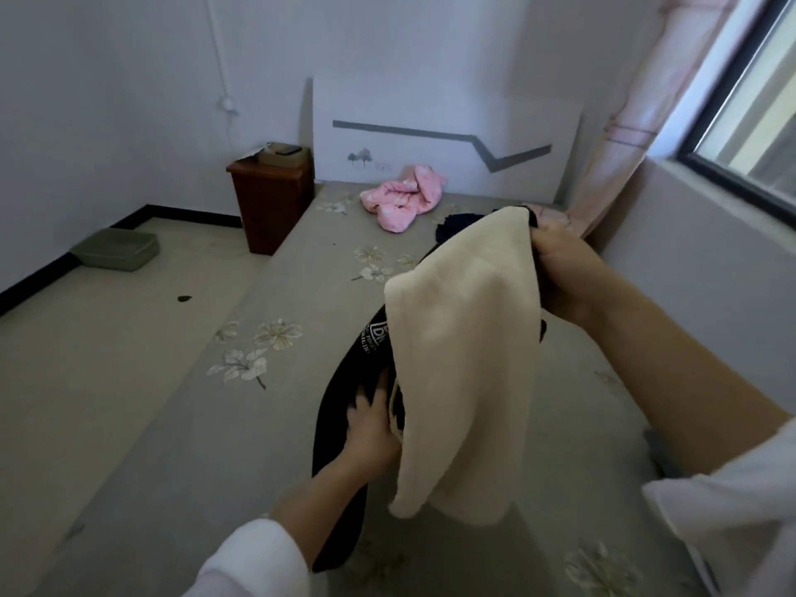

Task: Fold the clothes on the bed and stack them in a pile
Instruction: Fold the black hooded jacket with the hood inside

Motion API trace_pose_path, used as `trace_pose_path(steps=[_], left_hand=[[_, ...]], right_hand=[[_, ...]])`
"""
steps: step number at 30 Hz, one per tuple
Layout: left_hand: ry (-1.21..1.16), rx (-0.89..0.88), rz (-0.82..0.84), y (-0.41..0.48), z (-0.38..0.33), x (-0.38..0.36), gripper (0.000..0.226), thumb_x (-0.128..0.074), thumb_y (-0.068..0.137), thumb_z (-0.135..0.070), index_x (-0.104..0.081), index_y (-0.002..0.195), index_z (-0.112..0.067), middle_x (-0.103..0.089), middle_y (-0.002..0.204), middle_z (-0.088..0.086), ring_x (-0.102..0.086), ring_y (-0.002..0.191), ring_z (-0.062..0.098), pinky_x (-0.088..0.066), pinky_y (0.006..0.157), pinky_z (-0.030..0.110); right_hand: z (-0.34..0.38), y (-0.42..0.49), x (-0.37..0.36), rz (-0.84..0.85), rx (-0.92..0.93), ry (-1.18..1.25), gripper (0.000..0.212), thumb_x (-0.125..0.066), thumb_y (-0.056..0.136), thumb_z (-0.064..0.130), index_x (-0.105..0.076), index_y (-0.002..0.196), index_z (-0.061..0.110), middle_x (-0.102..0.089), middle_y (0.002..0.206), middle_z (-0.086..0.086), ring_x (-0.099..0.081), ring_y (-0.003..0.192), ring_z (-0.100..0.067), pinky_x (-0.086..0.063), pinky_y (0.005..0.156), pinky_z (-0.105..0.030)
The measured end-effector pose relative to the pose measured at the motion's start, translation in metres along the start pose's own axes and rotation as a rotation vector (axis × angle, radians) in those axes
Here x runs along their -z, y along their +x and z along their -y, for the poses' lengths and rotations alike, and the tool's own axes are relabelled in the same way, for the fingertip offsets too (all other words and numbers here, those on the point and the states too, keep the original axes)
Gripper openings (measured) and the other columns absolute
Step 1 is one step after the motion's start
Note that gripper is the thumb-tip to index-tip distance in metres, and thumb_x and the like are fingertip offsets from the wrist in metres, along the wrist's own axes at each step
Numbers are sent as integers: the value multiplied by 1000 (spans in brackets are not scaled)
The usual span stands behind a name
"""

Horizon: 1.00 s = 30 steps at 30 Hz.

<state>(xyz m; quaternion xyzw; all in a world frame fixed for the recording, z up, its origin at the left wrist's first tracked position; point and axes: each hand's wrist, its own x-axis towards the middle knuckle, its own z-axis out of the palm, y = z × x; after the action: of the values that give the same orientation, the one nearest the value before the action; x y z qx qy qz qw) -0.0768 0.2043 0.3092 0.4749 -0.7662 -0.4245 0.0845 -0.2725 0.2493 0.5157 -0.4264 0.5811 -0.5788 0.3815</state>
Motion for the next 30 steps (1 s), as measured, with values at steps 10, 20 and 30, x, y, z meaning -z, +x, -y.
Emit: trace_pose_path(steps=[10, 20, 30], left_hand=[[-673, -145, -16, 21, -48, 72, 21, -46, 98, -38, -65, 100, -29, -66, 111, 12, -63, 102, 31, -52, 90, 52], [-908, -389, 41, 51, -98, 163, 24, -49, 97, -35, -67, 106, -23, -69, 104, 7, -65, 97, 20, -54, 81, 36], [274, -461, 652, 39, -56, 61, 30, -59, 89, -40, -63, 117, -29, -63, 119, -11, -59, 106, 4, -46, 95, 25]], right_hand=[[7, -15, 87, -317, 106, 169, 32, -43, 94, 9, -68, 74, 14, -65, 66, 2, -63, 61, -11, -52, 60, -24], [-53, 4, 105, -532, -128, 64, 26, -43, 98, 9, -57, 117, -3, -67, 94, -8, -63, 77, -17, -48, 75, -33], [-51, 11, 92, -440, -101, 138, 19, -37, 99, 5, -55, 105, 8, -64, 96, -10, -64, 85, -19, -52, 74, -32]])
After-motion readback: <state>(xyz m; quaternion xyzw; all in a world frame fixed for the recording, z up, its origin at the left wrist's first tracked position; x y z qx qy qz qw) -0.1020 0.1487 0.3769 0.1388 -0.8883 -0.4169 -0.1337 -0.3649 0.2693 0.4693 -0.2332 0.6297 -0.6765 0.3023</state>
